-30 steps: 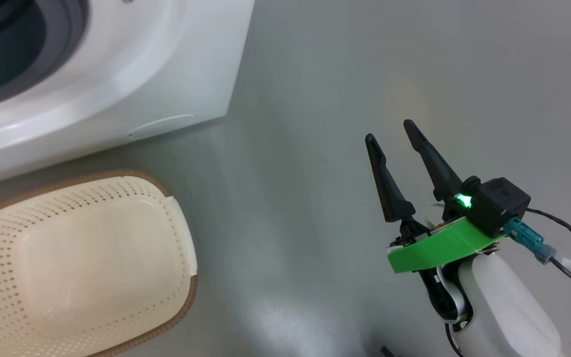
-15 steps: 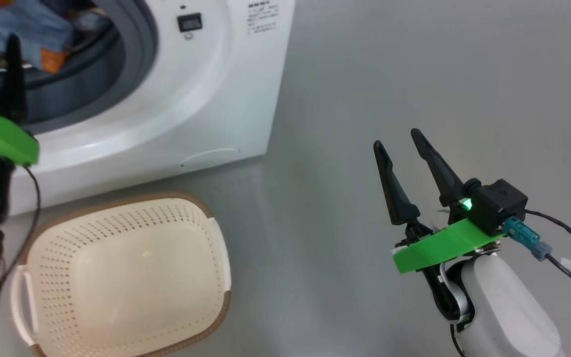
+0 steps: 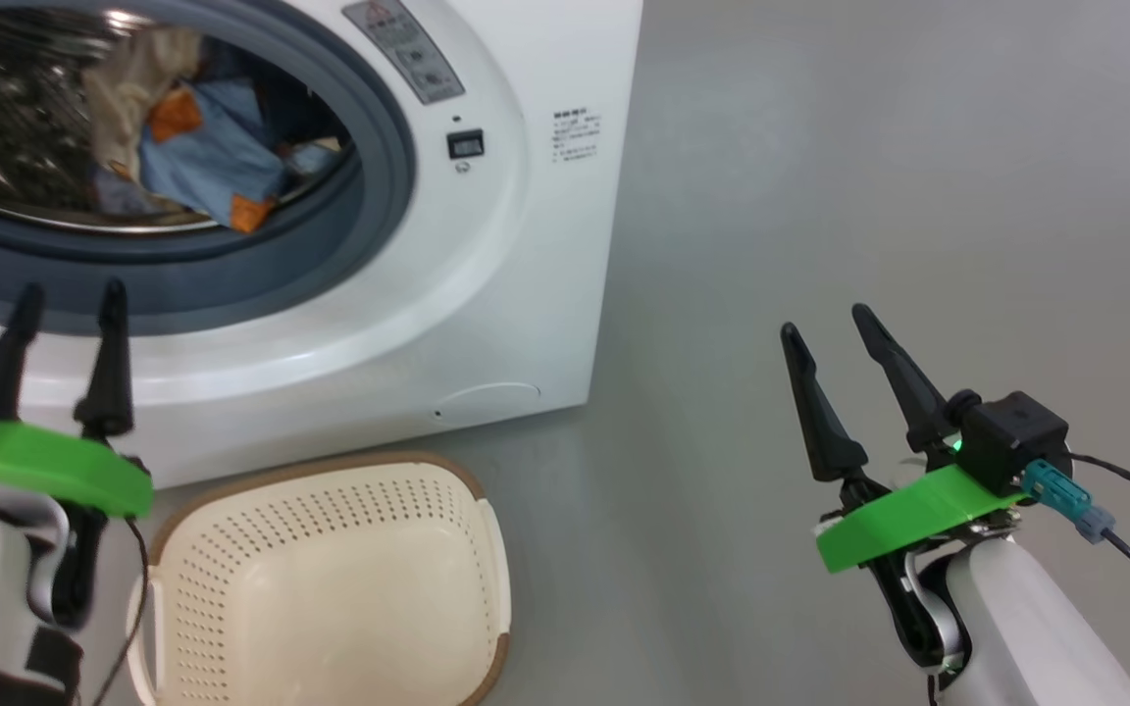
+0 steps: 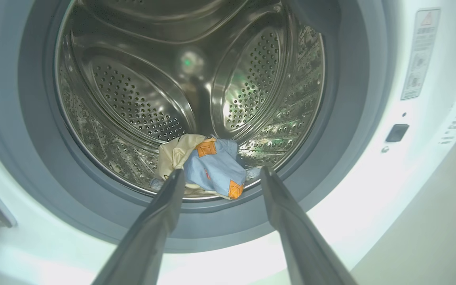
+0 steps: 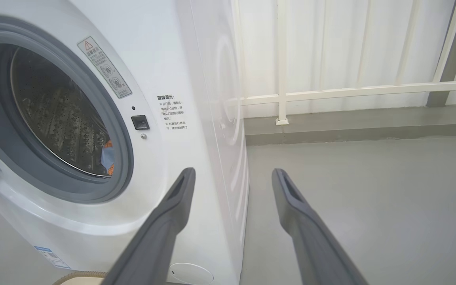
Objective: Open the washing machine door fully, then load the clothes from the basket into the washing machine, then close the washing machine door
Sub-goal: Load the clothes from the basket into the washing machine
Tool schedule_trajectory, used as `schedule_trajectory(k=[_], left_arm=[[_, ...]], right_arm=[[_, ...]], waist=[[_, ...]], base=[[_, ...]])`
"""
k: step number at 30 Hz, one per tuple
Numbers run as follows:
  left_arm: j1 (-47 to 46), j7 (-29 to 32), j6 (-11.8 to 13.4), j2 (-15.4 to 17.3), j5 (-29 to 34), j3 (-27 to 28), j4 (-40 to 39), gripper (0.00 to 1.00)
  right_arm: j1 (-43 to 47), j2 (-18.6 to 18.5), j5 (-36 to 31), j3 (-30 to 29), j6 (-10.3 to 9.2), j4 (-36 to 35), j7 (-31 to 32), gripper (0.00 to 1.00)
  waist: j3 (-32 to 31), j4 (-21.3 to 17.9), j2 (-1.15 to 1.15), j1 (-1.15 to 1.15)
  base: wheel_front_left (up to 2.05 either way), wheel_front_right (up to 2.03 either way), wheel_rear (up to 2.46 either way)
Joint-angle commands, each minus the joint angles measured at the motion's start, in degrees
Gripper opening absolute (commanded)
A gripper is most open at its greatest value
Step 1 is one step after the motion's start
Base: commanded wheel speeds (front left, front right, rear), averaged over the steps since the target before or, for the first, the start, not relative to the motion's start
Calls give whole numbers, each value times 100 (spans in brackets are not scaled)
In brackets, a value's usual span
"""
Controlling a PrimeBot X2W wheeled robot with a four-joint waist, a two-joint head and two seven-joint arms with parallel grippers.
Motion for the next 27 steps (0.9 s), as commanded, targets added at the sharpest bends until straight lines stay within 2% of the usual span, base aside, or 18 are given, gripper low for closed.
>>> schedule_trajectory(k=[1,5,12,27], left_arm=[[136,-35,9,188,88,258,-275,100],[660,-36,8,33,118,484,-662,100],[1353,-36,5,-19,72,775,-1170,100],[2698,-36,31,-388,99,1109,-2214,100]], right_arm=[[99,-53,44,62,42,-116,-46,100],[225,-155,89,22,42,-155,-46,100],[295,-251,139,49,42,-197,-46,100],[551,-474,294,93,42,-212,-46,100]], waist=[[-319,219,0,1],[-485,326,0,1],[-658,363,0,1],[-1019,385,0,1]], base=[[0,0,0],[0,0,0],[0,0,0],[0,0,0]])
